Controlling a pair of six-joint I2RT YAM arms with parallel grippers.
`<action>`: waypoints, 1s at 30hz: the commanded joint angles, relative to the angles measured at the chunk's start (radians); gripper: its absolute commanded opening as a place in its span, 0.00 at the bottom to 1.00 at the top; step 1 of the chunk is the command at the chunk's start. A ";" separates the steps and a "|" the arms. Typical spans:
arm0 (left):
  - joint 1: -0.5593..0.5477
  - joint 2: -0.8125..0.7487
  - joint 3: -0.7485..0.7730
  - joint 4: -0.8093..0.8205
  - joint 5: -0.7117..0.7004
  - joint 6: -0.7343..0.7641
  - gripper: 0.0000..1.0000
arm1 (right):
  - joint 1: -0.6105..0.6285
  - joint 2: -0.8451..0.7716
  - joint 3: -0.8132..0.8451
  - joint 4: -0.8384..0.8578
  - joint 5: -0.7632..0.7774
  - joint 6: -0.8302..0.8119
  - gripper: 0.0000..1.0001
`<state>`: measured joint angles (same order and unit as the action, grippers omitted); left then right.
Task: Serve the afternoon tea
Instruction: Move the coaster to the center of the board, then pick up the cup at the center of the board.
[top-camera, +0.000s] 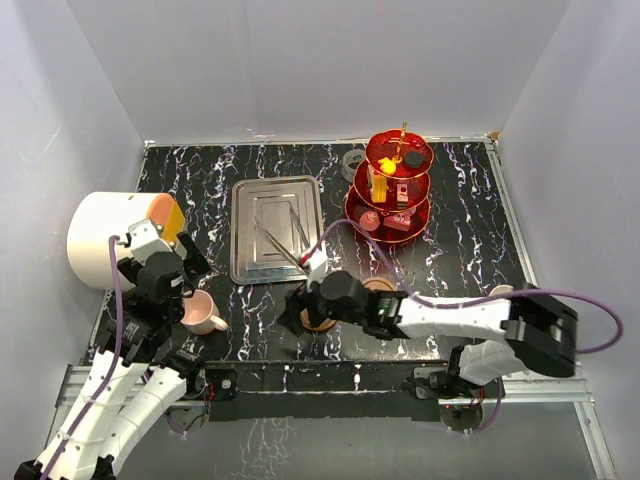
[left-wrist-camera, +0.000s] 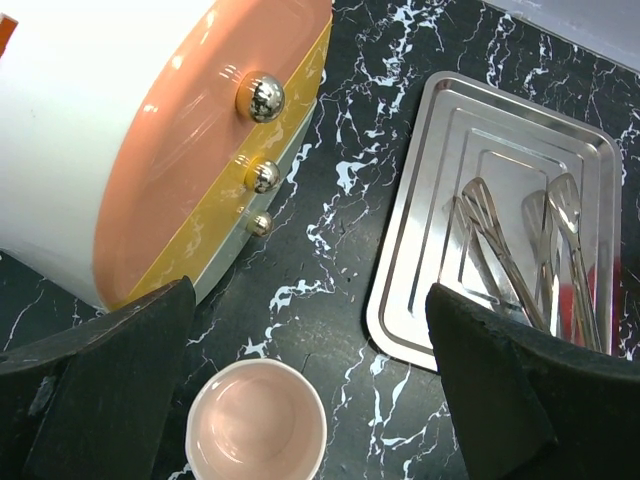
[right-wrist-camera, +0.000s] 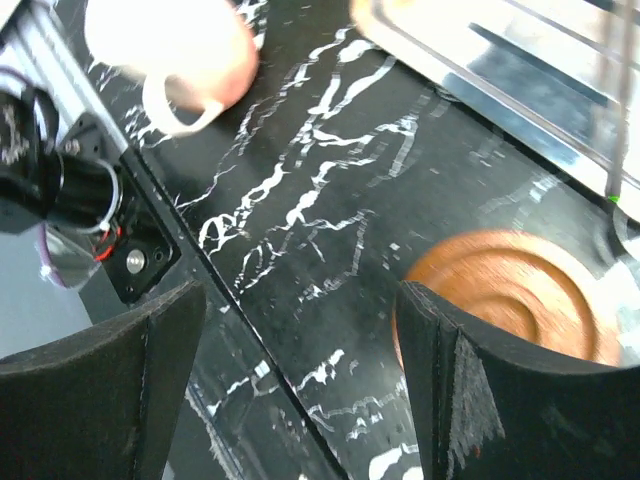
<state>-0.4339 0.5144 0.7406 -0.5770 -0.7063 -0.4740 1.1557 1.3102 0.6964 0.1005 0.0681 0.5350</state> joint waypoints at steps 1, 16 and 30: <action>0.000 -0.013 0.018 0.000 -0.044 -0.008 0.99 | 0.106 0.144 0.104 0.323 -0.014 -0.233 0.75; 0.000 -0.019 0.025 -0.020 -0.081 -0.025 0.99 | 0.246 0.632 0.448 0.469 0.107 -0.375 0.70; 0.000 -0.021 0.023 -0.020 -0.082 -0.025 0.99 | 0.230 0.768 0.584 0.397 0.158 -0.397 0.62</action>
<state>-0.4339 0.4999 0.7406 -0.5888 -0.7605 -0.4950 1.3952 2.0533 1.1957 0.4744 0.2062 0.1619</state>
